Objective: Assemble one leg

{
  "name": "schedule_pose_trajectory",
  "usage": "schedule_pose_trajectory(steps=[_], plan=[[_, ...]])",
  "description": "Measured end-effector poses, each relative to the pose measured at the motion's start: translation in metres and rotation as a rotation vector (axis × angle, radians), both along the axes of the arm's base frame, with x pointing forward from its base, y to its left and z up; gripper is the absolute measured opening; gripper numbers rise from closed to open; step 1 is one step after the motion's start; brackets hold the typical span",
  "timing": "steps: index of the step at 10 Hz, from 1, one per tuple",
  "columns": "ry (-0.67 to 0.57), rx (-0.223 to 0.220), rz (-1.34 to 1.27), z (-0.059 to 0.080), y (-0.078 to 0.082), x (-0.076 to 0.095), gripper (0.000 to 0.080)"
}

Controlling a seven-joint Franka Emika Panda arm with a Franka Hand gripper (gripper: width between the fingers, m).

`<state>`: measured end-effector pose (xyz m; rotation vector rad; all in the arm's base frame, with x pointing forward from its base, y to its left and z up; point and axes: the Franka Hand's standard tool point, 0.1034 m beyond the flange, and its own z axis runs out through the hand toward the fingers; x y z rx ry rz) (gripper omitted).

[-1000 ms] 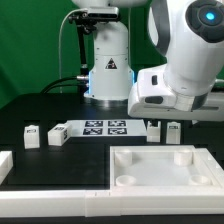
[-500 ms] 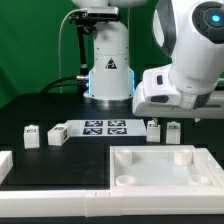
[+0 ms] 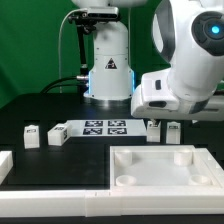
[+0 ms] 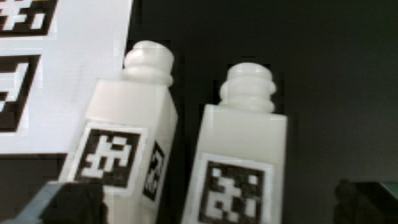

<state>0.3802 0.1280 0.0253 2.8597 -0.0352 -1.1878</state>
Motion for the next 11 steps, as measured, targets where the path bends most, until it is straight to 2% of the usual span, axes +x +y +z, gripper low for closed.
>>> schedule_pose_trajectory(steps=[1,5,11], plan=[[-0.003,-0.015,-0.009,0.0,0.003,-0.002,0.0649],[-0.003,-0.021,0.012,0.0,0.02,-0.008,0.0649],[-0.019,-0.016,0.021,-0.017,0.026,-0.015,0.0649]])
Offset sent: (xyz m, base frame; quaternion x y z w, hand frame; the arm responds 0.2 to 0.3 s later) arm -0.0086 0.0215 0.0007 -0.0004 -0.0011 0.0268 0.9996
